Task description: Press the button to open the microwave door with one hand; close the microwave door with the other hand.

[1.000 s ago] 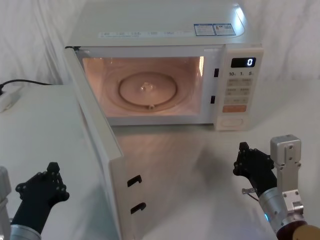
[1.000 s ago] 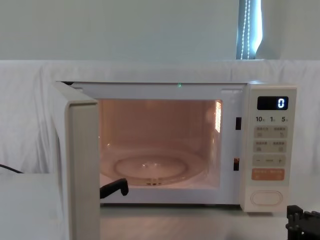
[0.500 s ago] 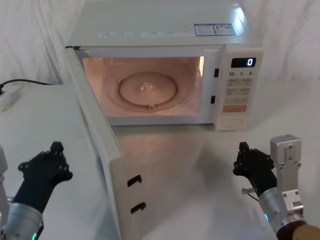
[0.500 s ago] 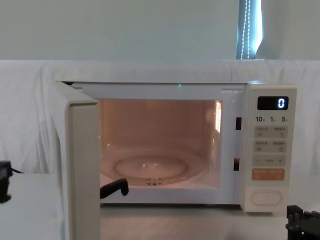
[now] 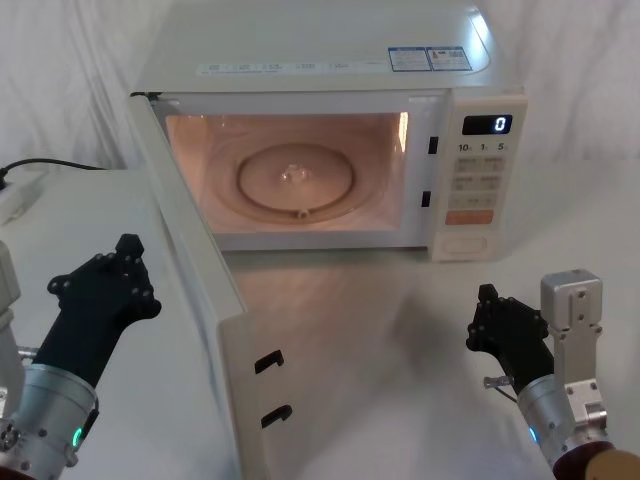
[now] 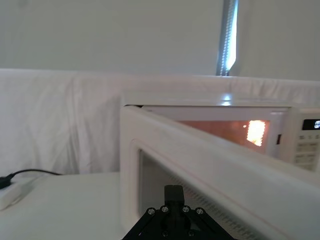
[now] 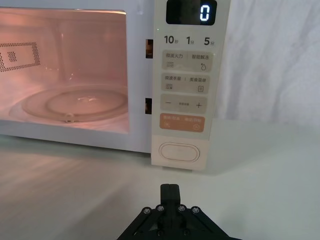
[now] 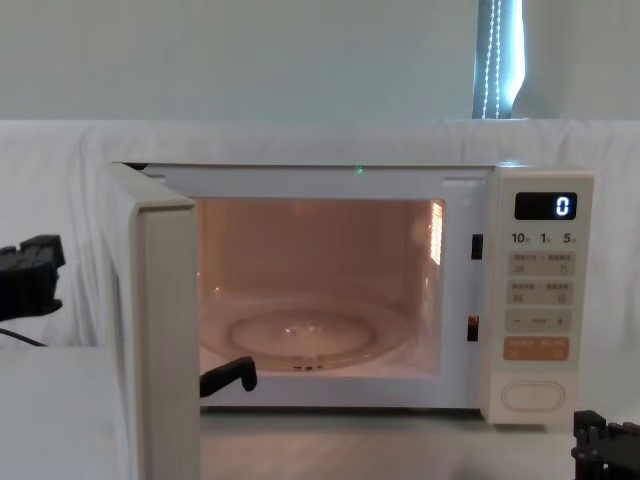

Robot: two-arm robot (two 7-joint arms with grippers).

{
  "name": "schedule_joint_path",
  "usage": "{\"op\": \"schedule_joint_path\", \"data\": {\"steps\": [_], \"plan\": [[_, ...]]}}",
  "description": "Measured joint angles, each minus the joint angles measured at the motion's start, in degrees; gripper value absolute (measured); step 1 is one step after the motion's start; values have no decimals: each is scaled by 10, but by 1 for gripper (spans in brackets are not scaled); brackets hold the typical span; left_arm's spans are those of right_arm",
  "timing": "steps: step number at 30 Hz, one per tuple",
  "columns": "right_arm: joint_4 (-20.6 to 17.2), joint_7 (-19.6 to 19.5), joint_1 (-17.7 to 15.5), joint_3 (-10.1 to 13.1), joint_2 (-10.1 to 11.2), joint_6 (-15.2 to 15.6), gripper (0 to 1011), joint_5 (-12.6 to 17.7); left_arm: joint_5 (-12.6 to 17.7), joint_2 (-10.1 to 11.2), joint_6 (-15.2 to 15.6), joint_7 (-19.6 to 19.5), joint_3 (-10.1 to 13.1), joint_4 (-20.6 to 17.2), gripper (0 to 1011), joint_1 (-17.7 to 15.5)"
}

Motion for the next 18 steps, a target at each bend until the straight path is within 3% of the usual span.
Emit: {"op": "schedule_joint_path", "data": {"steps": [10, 18], "plan": [[0, 0, 0, 0, 0, 0, 0, 0, -4, 13, 4, -24, 10, -12, 0, -5], [0, 0, 0, 0, 0, 0, 0, 0, -45, 22, 35, -46, 18, 0, 0, -31]]}}
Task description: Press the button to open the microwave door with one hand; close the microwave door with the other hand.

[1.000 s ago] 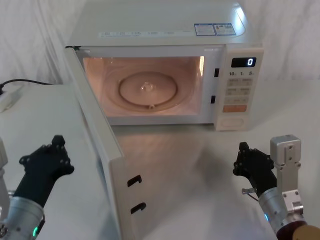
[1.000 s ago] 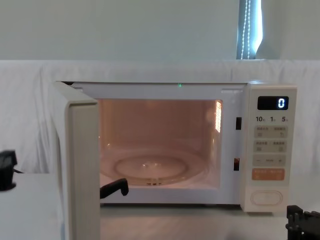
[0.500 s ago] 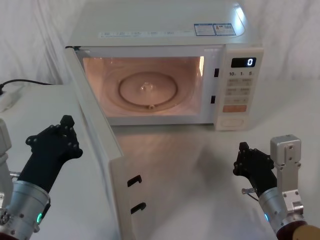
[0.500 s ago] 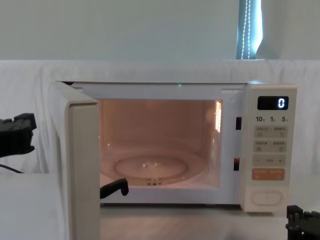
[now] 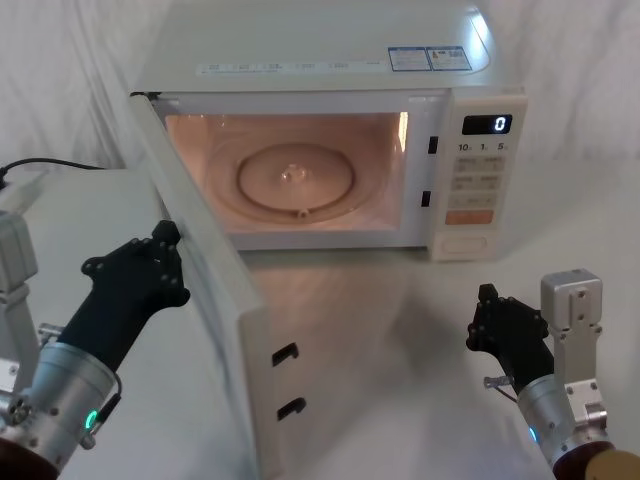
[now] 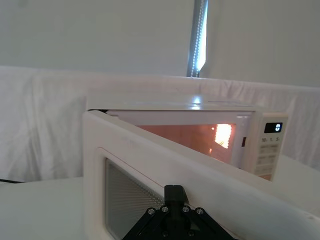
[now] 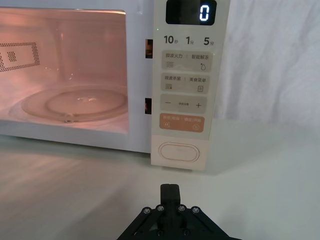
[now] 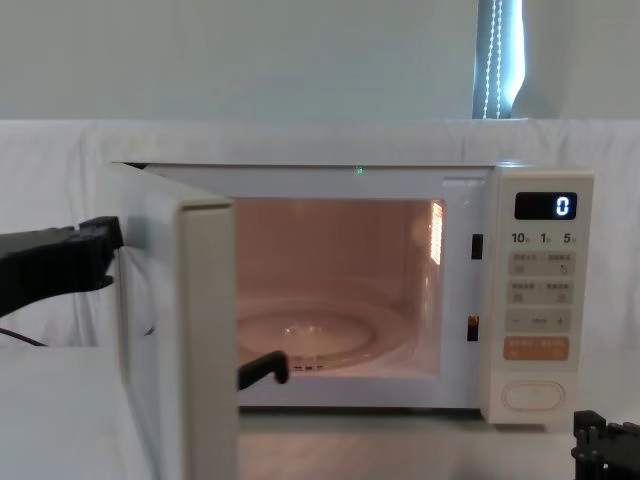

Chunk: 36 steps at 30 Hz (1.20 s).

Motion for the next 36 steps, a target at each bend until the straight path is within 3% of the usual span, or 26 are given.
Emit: {"op": "schedule_joint_path", "data": {"steps": [19, 36], "plan": [[0, 0, 0, 0, 0, 0, 0, 0, -18, 27, -8, -26, 58, 68, 0, -86], [0, 0, 0, 0, 0, 0, 0, 0, -17, 7, 2, -18, 103, 156, 0, -175]]}}
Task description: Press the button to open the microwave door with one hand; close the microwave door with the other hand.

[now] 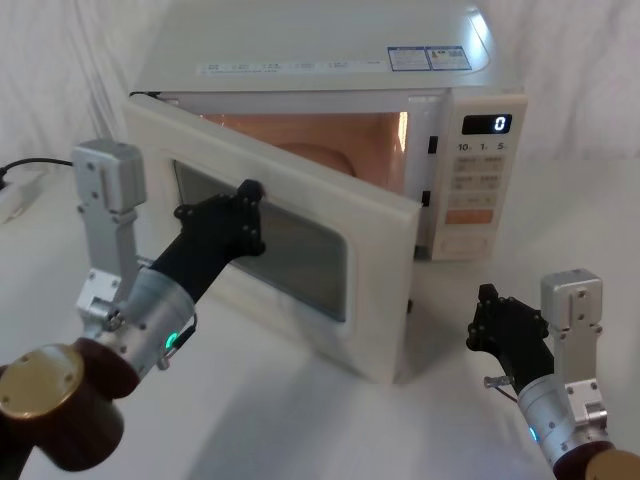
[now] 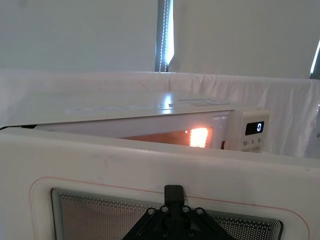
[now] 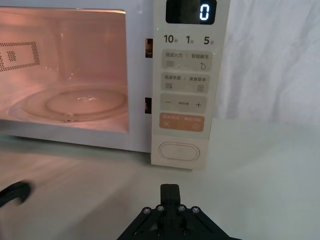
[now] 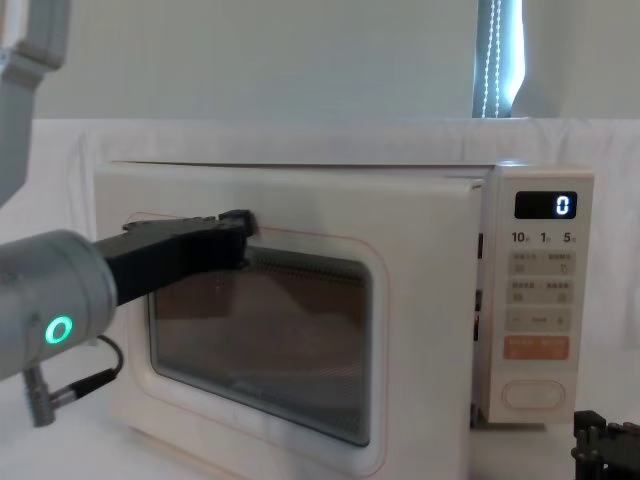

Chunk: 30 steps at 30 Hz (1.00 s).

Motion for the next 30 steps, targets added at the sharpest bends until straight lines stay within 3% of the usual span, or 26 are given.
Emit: {"op": "schedule_joint_path", "data": {"steps": [14, 30], "plan": [[0, 0, 0, 0, 0, 0, 0, 0, 24, -28, -7, 7, 25, 75, 0, -67], [0, 0, 0, 0, 0, 0, 0, 0, 50, -59, -18, 10, 37, 149, 0, -124]]}}
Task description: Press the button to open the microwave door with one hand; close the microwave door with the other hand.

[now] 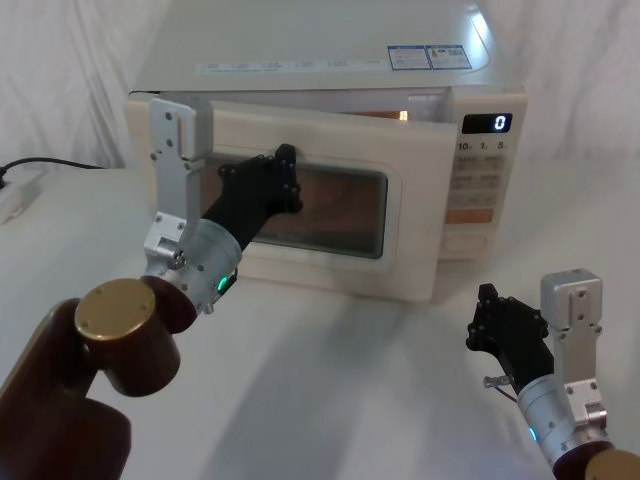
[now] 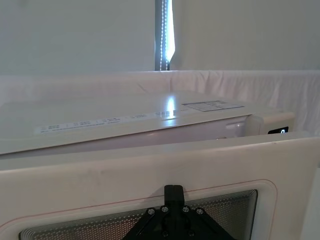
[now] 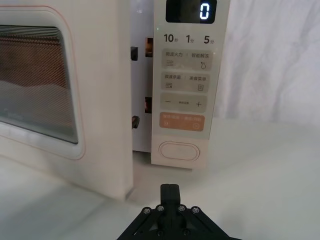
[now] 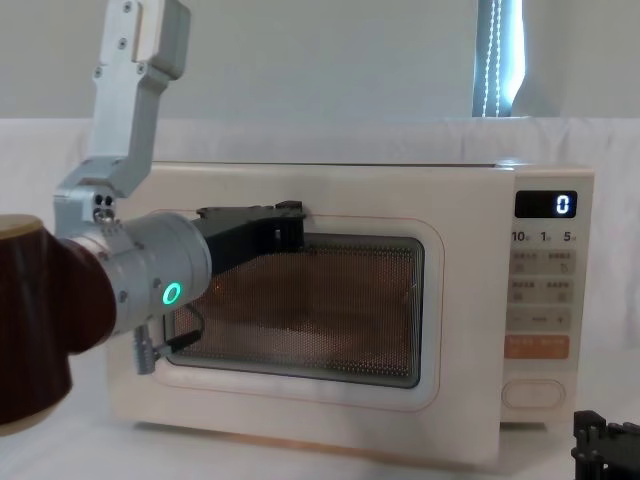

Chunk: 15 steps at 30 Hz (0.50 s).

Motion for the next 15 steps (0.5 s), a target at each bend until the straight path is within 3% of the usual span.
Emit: {"op": "schedule_joint_path", "data": {"steps": [15], "plan": [[0, 0, 0, 0, 0, 0, 0, 0, 16, -20, -9, -3, 3, 46, 0, -36]]}}
